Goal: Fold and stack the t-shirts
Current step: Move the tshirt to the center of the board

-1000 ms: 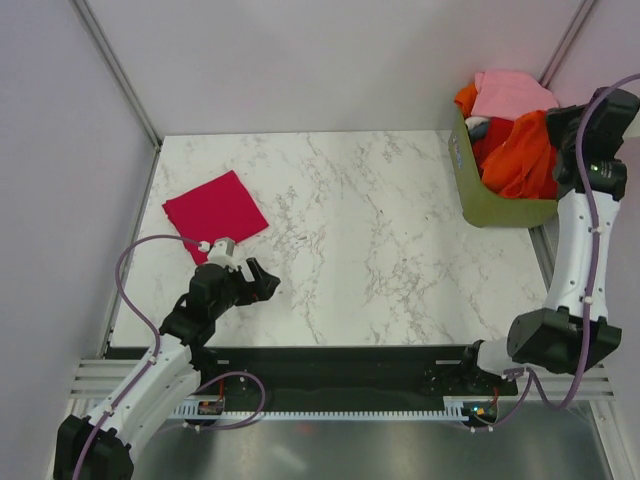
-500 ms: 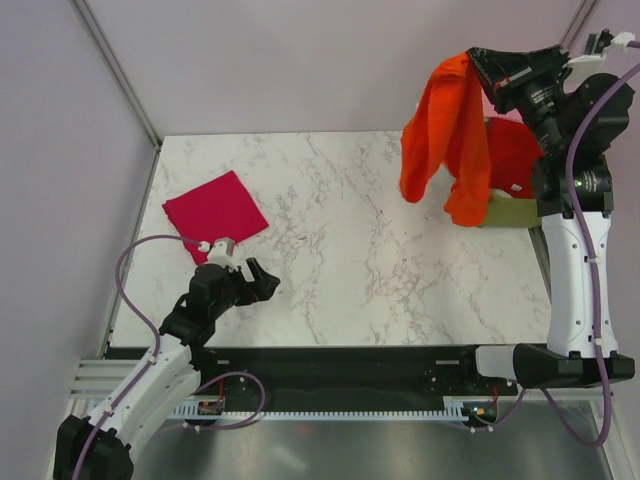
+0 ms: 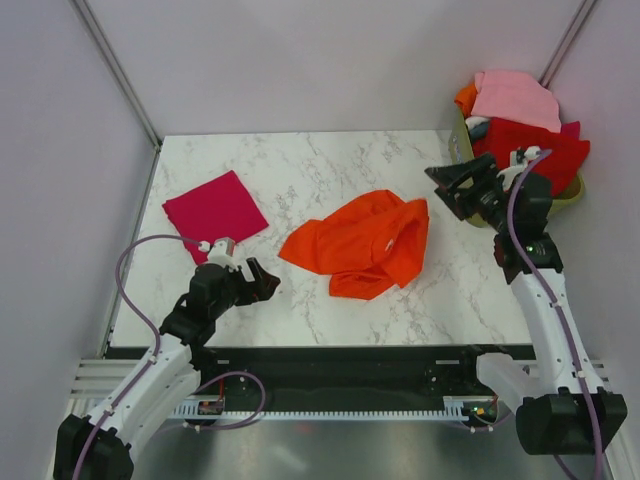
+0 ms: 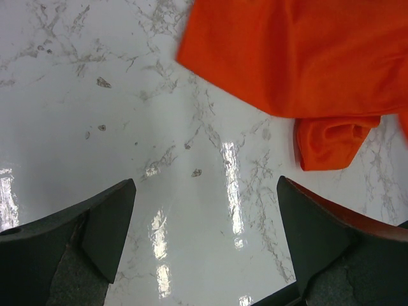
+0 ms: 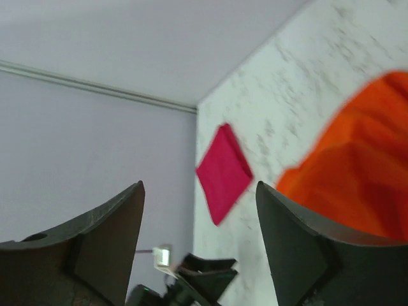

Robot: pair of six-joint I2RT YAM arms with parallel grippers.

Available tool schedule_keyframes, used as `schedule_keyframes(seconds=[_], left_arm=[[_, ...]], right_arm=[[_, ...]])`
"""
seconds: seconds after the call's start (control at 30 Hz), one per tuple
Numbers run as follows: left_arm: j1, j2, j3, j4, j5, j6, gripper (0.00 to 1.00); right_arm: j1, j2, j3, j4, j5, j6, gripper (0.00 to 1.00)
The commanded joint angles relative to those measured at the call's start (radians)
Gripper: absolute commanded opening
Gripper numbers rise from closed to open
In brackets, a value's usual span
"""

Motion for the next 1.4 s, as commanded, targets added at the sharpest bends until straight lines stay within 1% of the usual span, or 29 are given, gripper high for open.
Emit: schedule_keyframes(seconds=[0.0,0.1,0.13,0.2,0.23,0.27,0.33,0.43,0.5,0.57,0.6,0.63,0.7,0.73,0.8,0.83,0.9,0.93,1.0,1.03,1.1,1.13,1.17,1.2,1.23,1.3,1.37], left_arm=[[-0.001,-0.003,0.033,0.016,-0.004,-0.004,1.0],[-0.001,-0.046,0.032,0.0,-0.036,-0.014,1.0],[-0.001,-0.072,0.027,-0.007,-0.062,-0.02,1.0],[-0.001,-0.09,0.027,-0.024,-0.085,-0.043,1.0],[-0.001,-0.096,0.032,-0.046,-0.138,-0.054,1.0],[-0.001,-0.096,0.033,-0.046,-0.153,-0.075,1.0],[-0.001,-0.086,0.026,-0.023,-0.145,-0.083,1.0],[-0.001,-0.024,0.035,0.043,-0.133,-0.131,0.99],[-0.001,0.055,0.056,0.08,-0.133,-0.155,0.98],[0.0,0.121,0.114,0.094,-0.14,-0.162,0.97],[0.0,0.185,0.14,0.095,-0.145,-0.162,0.97],[0.0,0.225,0.198,0.097,-0.147,-0.16,0.97],[0.0,0.298,0.26,0.103,-0.141,-0.149,0.96],[0.0,0.381,0.327,0.101,-0.131,-0.145,0.95],[0.0,0.469,0.398,0.103,-0.119,-0.132,0.93],[0.0,0.547,0.464,0.101,-0.114,-0.128,0.92],[0.0,0.629,0.53,0.094,-0.121,-0.125,0.91],[0.0,0.701,0.591,0.089,-0.125,-0.125,0.91],[0.003,0.761,0.645,0.088,-0.143,-0.128,0.91],[0.005,0.795,0.697,0.089,-0.147,-0.129,0.91],[0.012,0.899,0.752,0.088,-0.148,-0.132,0.91],[0.014,0.933,0.813,0.082,-0.148,-0.134,0.9],[0.017,1.009,0.847,0.06,-0.148,-0.139,0.89],[0.025,1.043,0.881,0.043,-0.144,-0.139,0.87],[0.029,1.075,0.95,0.026,-0.139,-0.137,0.83],[0.043,1.172,1.01,-0.017,-0.125,-0.131,0.8],[0.052,1.221,1.075,-0.029,-0.11,-0.142,0.77]], right_arm=[[-0.001,-0.092,-0.199,-0.031,-0.016,-0.157,0.8],[-0.001,-0.165,-0.298,-0.054,-0.028,-0.245,0.81],[0.0,-0.189,-0.347,-0.059,-0.04,-0.307,0.81],[0.002,-0.203,-0.395,-0.088,-0.045,-0.358,0.82],[0.002,-0.209,-0.406,-0.1,-0.045,-0.388,0.83],[0.002,-0.209,-0.412,-0.111,-0.04,-0.426,0.83],[0.049,-0.199,-0.43,-0.126,-0.014,-0.448,0.82],[0.1,-0.151,-0.433,-0.125,0.047,-0.477,0.8],[0.144,-0.092,-0.423,-0.113,0.071,-0.494,0.79],[0.173,-0.044,-0.41,-0.091,0.101,-0.5,0.79],[0.187,-0.018,-0.391,-0.088,0.11,-0.504,0.79],[0.212,0.033,-0.38,-0.085,0.113,-0.503,0.79],[0.232,0.077,-0.355,-0.059,0.111,-0.504,0.77],[0.252,0.111,-0.347,-0.05,0.111,-0.504,0.77],[0.273,0.14,-0.334,-0.018,0.116,-0.498,0.76],[0.279,0.145,-0.331,-0.01,0.121,-0.492,0.76],[0.292,0.159,-0.318,0.006,0.139,-0.491,0.76],[0.295,0.163,-0.312,0.009,0.145,-0.494,0.76],[0.299,0.174,-0.288,0.006,0.151,-0.507,0.77],[0.299,0.176,-0.28,0.004,0.151,-0.514,0.77],[0.301,0.186,-0.259,-0.005,0.156,-0.533,0.77],[0.301,0.188,-0.254,-0.01,0.157,-0.54,0.77],[0.301,0.193,-0.249,-0.019,0.161,-0.556,0.77],[0.299,0.194,-0.242,-0.025,0.167,-0.563,0.77],[0.301,0.194,-0.237,-0.03,0.189,-0.57,0.77],[0.299,0.194,-0.235,-0.036,0.206,-0.59,0.77],[0.299,0.197,-0.232,-0.042,0.214,-0.6,0.77]])
